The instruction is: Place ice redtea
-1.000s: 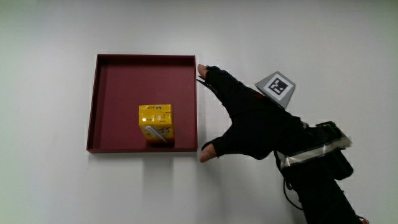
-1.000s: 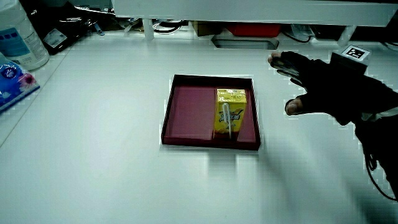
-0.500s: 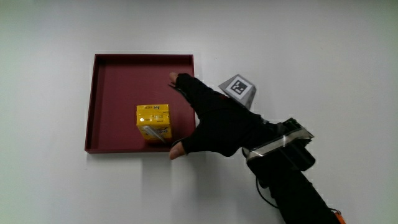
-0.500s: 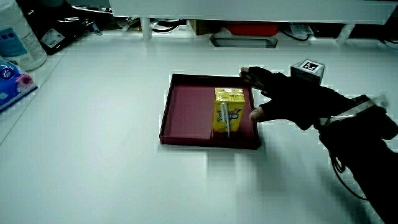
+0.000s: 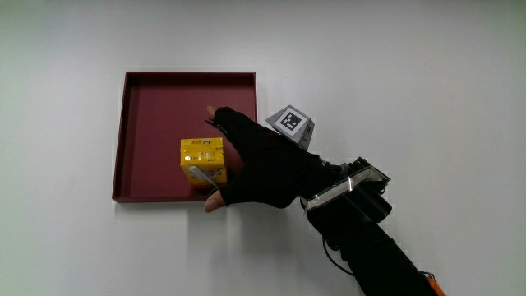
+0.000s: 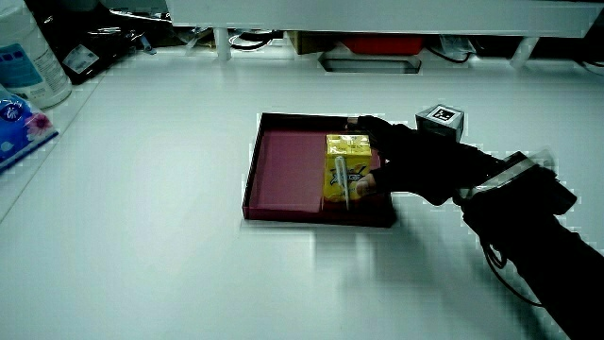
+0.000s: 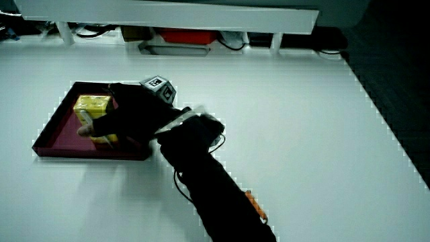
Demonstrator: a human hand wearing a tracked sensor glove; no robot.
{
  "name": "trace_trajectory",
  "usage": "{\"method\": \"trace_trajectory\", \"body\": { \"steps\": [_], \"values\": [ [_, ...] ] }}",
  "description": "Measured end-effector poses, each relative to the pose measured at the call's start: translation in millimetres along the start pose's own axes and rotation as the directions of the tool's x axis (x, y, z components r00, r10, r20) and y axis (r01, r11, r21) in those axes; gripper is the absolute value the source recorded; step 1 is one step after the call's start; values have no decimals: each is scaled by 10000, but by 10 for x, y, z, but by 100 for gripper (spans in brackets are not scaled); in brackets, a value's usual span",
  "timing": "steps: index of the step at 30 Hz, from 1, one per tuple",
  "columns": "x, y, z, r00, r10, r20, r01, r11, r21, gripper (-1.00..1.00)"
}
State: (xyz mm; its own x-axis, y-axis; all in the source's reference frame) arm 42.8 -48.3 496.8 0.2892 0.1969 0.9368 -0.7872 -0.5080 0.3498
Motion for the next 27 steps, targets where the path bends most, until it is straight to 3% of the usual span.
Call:
{"method": "trace_trajectory", "body": {
  "steps": [4,7,9,12,19,27],
  "values": [
    [14,-8,2,9999,120,23,-120,9997,206,0],
    [25,-10,3,9994,306,-187,-301,9991,289,-12],
    [31,-22,2,9990,407,-187,-395,9973,622,-20],
    [23,-56,8,9972,724,-171,-697,9895,1266,-32],
    [54,-62,2,9936,1132,21,-1114,9750,1923,-60],
    [87,-63,-12,9900,1373,-333,-1278,9707,2037,-92]
  ]
}}
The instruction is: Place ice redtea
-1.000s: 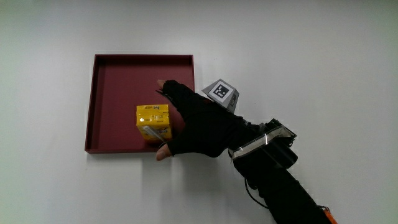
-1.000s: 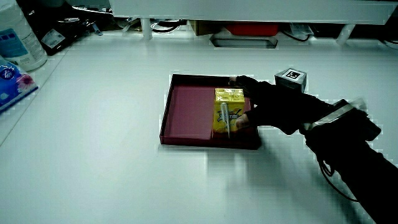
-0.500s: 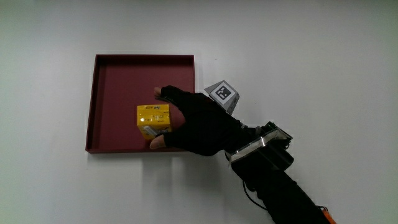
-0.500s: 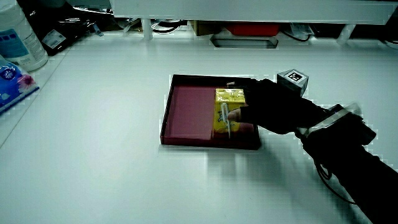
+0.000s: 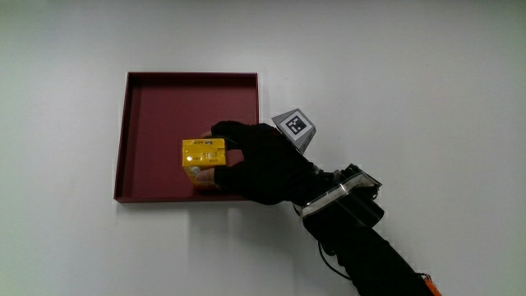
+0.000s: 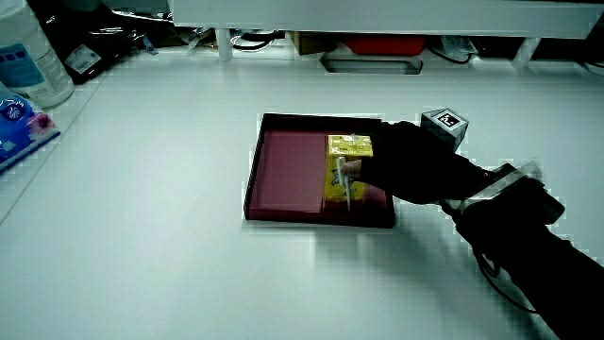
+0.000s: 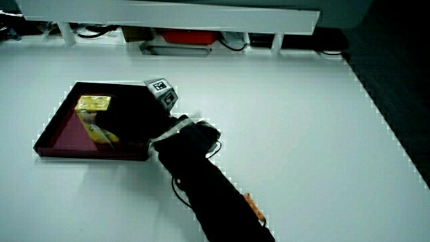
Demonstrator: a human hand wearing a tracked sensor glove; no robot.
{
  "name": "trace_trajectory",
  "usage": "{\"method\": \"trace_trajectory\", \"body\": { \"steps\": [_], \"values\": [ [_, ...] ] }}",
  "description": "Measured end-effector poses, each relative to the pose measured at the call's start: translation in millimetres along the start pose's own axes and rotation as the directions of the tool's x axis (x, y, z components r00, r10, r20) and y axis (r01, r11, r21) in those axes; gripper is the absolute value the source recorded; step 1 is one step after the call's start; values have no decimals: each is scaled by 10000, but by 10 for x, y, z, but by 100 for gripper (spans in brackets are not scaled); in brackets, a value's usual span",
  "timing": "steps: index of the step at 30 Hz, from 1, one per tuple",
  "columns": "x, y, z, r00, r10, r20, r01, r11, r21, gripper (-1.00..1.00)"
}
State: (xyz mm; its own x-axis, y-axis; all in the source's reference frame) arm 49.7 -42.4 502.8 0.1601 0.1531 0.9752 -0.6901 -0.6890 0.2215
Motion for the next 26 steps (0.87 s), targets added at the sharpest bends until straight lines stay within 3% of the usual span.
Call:
{"method": "trace_trajectory", "body": {
  "steps": [4,8,11,16,21,25,26],
  "values": [
    [20,-8,-6,9997,183,-157,-181,9998,114,-100],
    [65,-35,-7,9980,225,-590,-207,9993,316,-100],
    [48,-60,13,9930,586,-1023,-539,9974,483,-100],
    [-151,-133,68,9853,1118,-1293,-1050,9927,585,-100],
    [-326,-245,115,9861,1567,-557,-1542,9869,468,-100],
    [-490,-351,77,9650,2590,-406,-2588,9659,111,-100],
    [-571,-391,44,9666,2461,-710,-2471,9690,-51,-100]
  ]
}}
